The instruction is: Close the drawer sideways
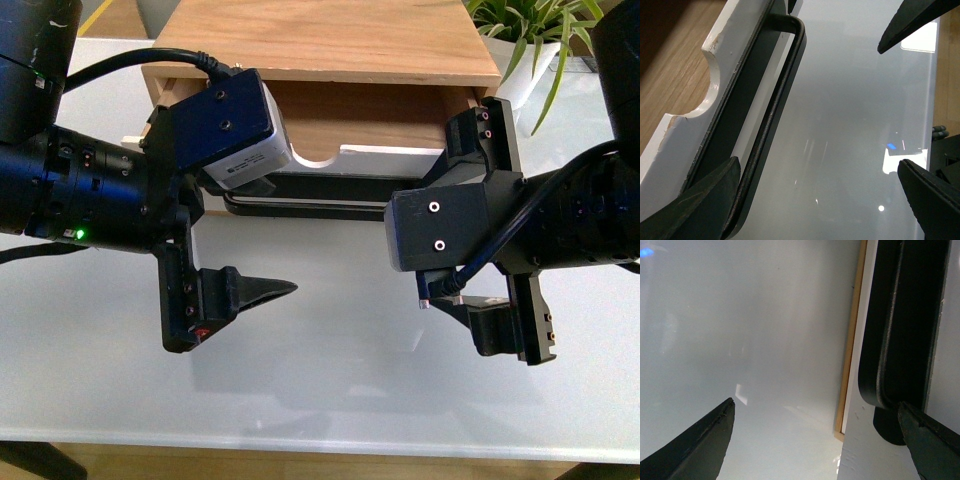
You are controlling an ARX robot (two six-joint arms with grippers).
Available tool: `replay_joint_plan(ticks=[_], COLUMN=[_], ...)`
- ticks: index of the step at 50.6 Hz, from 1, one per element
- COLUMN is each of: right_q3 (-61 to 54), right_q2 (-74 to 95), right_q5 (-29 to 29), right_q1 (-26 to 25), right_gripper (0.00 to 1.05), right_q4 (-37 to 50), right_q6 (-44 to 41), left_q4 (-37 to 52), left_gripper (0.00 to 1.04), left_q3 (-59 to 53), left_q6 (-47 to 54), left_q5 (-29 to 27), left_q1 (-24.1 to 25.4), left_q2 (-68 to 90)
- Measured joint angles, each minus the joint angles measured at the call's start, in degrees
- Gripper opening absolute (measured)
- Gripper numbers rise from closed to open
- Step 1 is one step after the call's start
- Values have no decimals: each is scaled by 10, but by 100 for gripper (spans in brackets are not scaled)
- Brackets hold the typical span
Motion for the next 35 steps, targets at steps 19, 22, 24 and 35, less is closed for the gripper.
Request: replay_joint_plan(ticks=[19,22,24,35], right_q3=[23,26,28,40], right_q2=[24,30,32,45], right_q5=[-2,-1,-1,3], right_q1=[12,14,16,22], right_gripper=[96,96,96,96], right_q4=[4,4,3,3], right_q6=[1,1,1,1], left_q4=[0,0,-2,-18], left_gripper=[96,96,96,96], left_q3=[13,18,21,37], left_q6=[-12,-13,-13,-13], left_q5=[1,1,1,1], left_q1=[0,1,1,2], left_q2=[21,27,30,42])
